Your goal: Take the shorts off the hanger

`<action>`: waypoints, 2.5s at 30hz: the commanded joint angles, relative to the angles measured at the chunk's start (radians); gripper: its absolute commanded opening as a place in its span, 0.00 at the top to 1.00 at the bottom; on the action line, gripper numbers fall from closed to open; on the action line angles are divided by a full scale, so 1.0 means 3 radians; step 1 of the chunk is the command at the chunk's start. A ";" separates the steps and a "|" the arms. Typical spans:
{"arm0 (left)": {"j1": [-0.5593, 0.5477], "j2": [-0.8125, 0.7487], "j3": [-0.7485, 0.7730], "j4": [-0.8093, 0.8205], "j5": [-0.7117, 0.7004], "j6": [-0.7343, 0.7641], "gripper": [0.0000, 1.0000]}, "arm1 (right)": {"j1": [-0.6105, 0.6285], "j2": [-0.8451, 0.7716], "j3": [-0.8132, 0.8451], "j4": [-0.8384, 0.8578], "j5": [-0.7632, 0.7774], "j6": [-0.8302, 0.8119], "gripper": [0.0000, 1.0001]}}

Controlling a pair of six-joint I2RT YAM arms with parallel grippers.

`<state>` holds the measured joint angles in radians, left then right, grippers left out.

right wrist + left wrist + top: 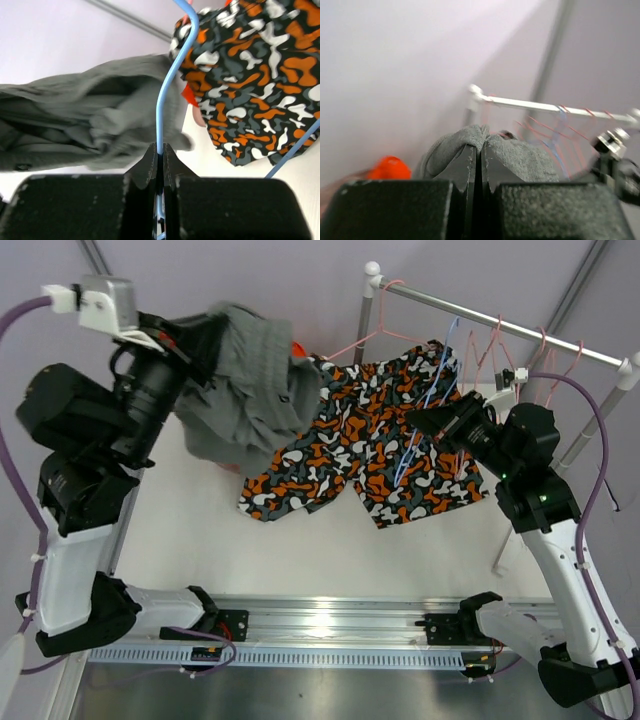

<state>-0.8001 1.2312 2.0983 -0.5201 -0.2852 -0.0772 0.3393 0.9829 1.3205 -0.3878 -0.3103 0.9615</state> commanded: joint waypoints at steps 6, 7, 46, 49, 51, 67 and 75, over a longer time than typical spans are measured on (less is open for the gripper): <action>0.0437 0.0364 0.0675 0.0639 -0.0823 0.1060 1.00 | -0.0206 0.0093 -0.0270 0.0658 -0.0300 0.0129 1.00; 0.0509 0.0405 0.0691 0.0695 -0.0849 0.1091 1.00 | -0.0206 0.0098 -0.0295 0.0694 -0.0300 0.0134 1.00; 0.1854 -0.0046 -0.2712 0.0875 0.0346 -0.0684 0.01 | -0.0579 0.0727 0.0456 0.0817 -0.0270 -0.0014 1.00; 0.1829 -0.0573 -0.3082 0.0834 0.0469 -0.0653 0.01 | -0.0589 0.0768 0.0415 0.0751 -0.0112 -0.0004 1.00; 0.1818 -0.0835 -0.3180 0.0696 0.0511 -0.0612 0.01 | -0.0599 0.0733 0.0273 0.0725 -0.0050 0.0052 1.00; 0.1813 -0.1470 -0.3727 0.0502 0.0669 -0.0407 0.01 | -0.0584 0.0170 0.0245 0.0511 -0.0111 0.0185 0.01; 0.1813 -0.1782 -0.4176 0.0512 0.0608 -0.0392 0.01 | -0.0145 0.0226 0.0880 0.0200 0.0368 0.0068 0.00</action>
<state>-0.2508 0.7349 0.8749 -0.3889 -0.1047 -0.2165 0.2512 1.0542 1.5002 -0.2909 -0.2775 1.0119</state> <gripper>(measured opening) 0.993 0.992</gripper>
